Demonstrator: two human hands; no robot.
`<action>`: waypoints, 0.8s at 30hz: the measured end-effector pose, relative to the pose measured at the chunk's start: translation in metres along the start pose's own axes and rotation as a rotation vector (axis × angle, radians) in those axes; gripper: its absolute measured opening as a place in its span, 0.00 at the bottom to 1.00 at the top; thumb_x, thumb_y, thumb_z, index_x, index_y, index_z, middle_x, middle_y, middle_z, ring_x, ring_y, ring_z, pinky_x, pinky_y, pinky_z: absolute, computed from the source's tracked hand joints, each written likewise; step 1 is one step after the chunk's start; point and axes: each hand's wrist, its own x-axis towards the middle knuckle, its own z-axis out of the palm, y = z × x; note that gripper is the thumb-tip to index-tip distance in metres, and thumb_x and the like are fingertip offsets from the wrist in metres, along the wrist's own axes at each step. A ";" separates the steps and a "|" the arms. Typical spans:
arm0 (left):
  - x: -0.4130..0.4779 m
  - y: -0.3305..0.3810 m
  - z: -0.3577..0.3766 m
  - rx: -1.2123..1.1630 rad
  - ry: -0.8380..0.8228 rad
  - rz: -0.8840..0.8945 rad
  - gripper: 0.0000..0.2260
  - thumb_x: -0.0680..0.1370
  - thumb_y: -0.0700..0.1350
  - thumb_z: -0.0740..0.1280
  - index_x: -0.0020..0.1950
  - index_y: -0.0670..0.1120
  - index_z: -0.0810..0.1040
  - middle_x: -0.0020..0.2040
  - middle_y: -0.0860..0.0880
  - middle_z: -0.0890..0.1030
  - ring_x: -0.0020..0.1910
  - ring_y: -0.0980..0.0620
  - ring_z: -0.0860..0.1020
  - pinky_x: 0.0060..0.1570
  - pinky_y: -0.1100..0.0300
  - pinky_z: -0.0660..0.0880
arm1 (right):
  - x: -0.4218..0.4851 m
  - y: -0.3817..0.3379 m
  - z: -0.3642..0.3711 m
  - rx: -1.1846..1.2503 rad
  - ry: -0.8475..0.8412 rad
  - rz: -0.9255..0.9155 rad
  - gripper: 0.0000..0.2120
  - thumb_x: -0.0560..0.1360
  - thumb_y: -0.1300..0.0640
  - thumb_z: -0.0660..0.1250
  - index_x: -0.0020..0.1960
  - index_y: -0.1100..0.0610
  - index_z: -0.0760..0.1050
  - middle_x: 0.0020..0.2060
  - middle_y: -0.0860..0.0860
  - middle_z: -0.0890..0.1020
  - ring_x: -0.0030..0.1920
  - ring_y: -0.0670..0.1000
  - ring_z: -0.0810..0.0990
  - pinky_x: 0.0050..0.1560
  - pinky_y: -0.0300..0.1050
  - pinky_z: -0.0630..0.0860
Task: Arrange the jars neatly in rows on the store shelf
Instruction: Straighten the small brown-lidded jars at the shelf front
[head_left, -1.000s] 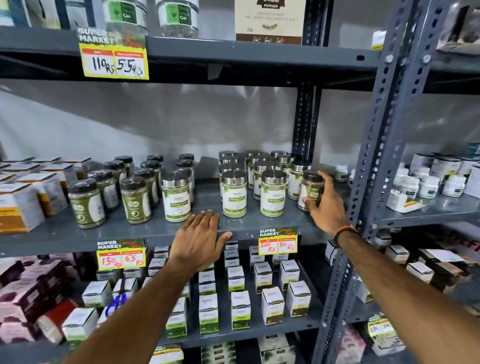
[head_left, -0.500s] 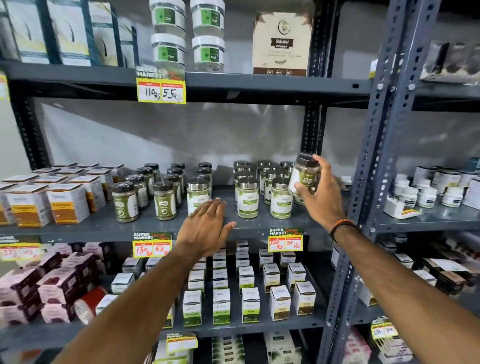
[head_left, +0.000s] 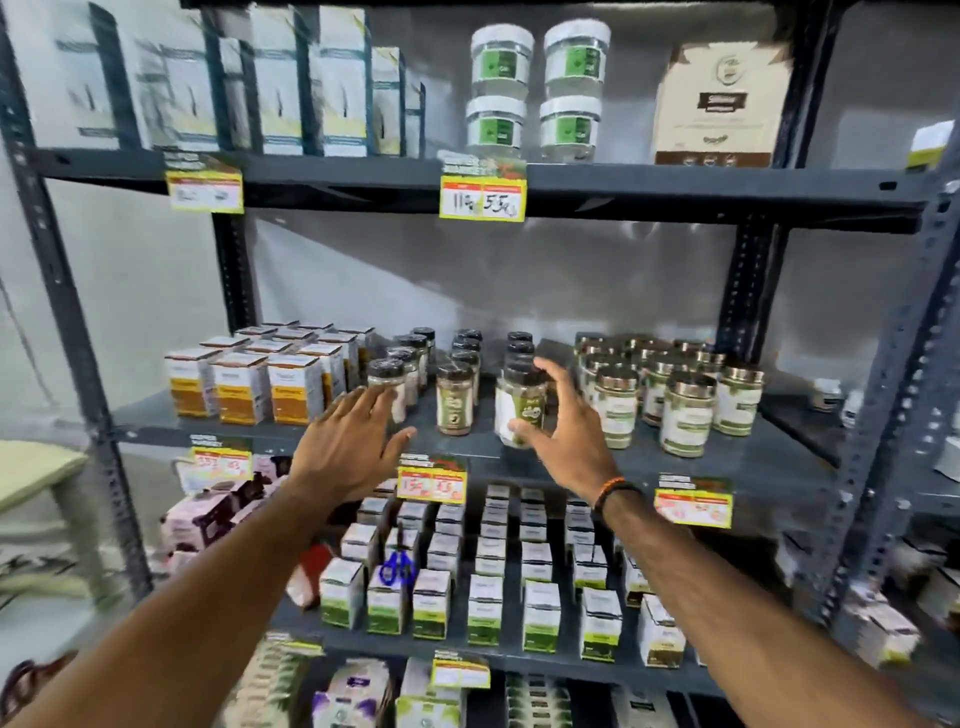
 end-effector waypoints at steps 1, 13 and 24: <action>-0.002 -0.014 0.003 0.001 -0.013 -0.021 0.29 0.83 0.63 0.54 0.75 0.44 0.66 0.74 0.43 0.72 0.73 0.42 0.70 0.69 0.44 0.70 | 0.000 0.000 0.014 0.013 -0.009 0.006 0.41 0.74 0.51 0.77 0.78 0.37 0.57 0.69 0.53 0.78 0.62 0.52 0.80 0.64 0.53 0.78; 0.004 -0.083 0.068 -0.077 -0.206 -0.064 0.34 0.81 0.67 0.50 0.76 0.44 0.66 0.75 0.42 0.71 0.71 0.41 0.71 0.66 0.43 0.71 | 0.011 0.017 0.089 0.011 0.078 0.067 0.41 0.75 0.51 0.76 0.80 0.39 0.56 0.71 0.50 0.77 0.65 0.51 0.79 0.66 0.52 0.78; 0.018 -0.092 0.096 -0.043 -0.145 -0.014 0.37 0.81 0.69 0.43 0.77 0.44 0.67 0.77 0.42 0.70 0.75 0.44 0.68 0.76 0.46 0.60 | 0.009 0.019 0.094 -0.034 0.135 0.068 0.47 0.73 0.49 0.78 0.83 0.44 0.55 0.74 0.52 0.72 0.67 0.44 0.69 0.69 0.45 0.70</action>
